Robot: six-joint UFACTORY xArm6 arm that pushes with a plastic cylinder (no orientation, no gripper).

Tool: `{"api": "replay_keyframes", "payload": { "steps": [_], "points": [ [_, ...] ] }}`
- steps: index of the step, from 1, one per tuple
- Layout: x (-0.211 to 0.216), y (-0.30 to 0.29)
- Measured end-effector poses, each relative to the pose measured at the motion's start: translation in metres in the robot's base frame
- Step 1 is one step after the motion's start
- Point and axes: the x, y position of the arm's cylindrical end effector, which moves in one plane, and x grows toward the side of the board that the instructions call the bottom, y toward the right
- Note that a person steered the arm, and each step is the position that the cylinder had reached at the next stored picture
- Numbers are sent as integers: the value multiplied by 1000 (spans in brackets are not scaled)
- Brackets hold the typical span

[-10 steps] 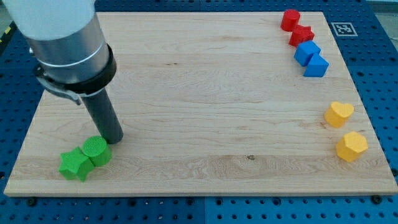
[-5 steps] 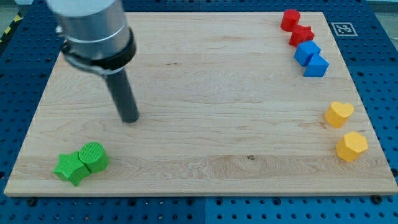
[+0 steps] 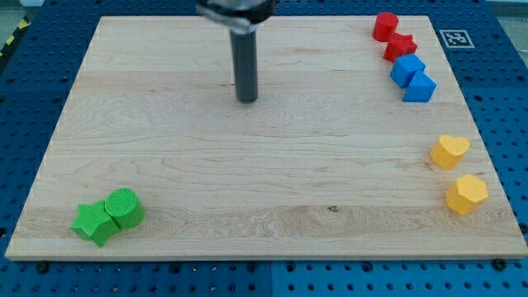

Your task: Slide the red circle to the center of the board

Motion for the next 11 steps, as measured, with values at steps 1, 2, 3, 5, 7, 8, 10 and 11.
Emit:
{"api": "replay_keyframes", "payload": {
  "steps": [1, 2, 3, 5, 7, 8, 10, 11],
  "points": [
    [-40, 27],
    [-65, 62],
    [-66, 70],
    [-103, 96],
    [-174, 172],
    [-174, 179],
    [-175, 192],
    [-175, 226]
  ]
}}
